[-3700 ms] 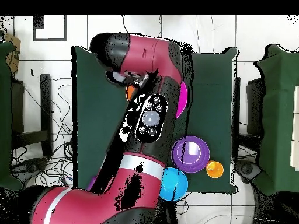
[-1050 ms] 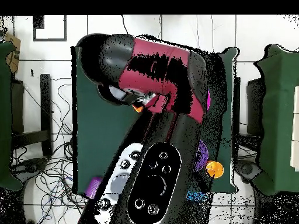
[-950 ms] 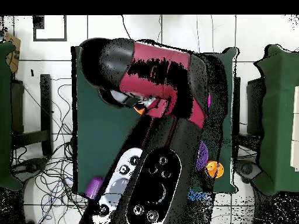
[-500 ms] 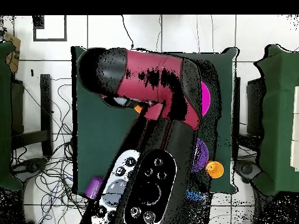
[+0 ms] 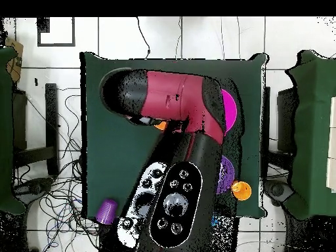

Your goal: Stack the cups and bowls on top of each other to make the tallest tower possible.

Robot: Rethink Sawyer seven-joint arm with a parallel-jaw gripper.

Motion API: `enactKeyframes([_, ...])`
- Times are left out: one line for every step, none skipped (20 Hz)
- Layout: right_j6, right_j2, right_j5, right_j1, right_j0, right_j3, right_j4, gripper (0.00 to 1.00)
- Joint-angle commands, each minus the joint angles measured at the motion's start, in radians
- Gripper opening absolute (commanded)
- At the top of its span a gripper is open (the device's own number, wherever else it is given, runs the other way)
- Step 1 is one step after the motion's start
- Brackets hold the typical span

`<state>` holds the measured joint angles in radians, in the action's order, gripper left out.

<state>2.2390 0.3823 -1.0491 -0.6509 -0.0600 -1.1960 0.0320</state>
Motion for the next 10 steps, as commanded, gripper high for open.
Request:
enactKeyframes([-0.316,-0.14,0.044,-0.032,0.034,-0.148,0.122,1.0])
enactKeyframes([-0.32,-0.147,0.058,-0.046,0.04,-0.169,0.127,1.0])
enactKeyframes([-0.323,-0.154,0.071,-0.06,0.045,-0.189,0.132,1.0])
enactKeyframes([-0.33,-0.165,0.07,-0.073,0.054,-0.2,0.133,1.0])
enactKeyframes([-0.338,-0.175,0.069,-0.086,0.064,-0.211,0.135,1.0])
enactKeyframes([-0.345,-0.19,0.071,-0.098,0.075,-0.228,0.132,1.0])
enactKeyframes([-0.344,-0.199,0.071,-0.104,0.082,-0.236,0.135,1.0])
enactKeyframes([-0.341,-0.206,0.076,-0.117,0.086,-0.252,0.137,1.0])
enactKeyframes([-0.34,-0.215,0.073,-0.123,0.092,-0.256,0.139,1.0])
enactKeyframes([-0.339,-0.228,0.071,-0.125,0.101,-0.257,0.136,1.0])
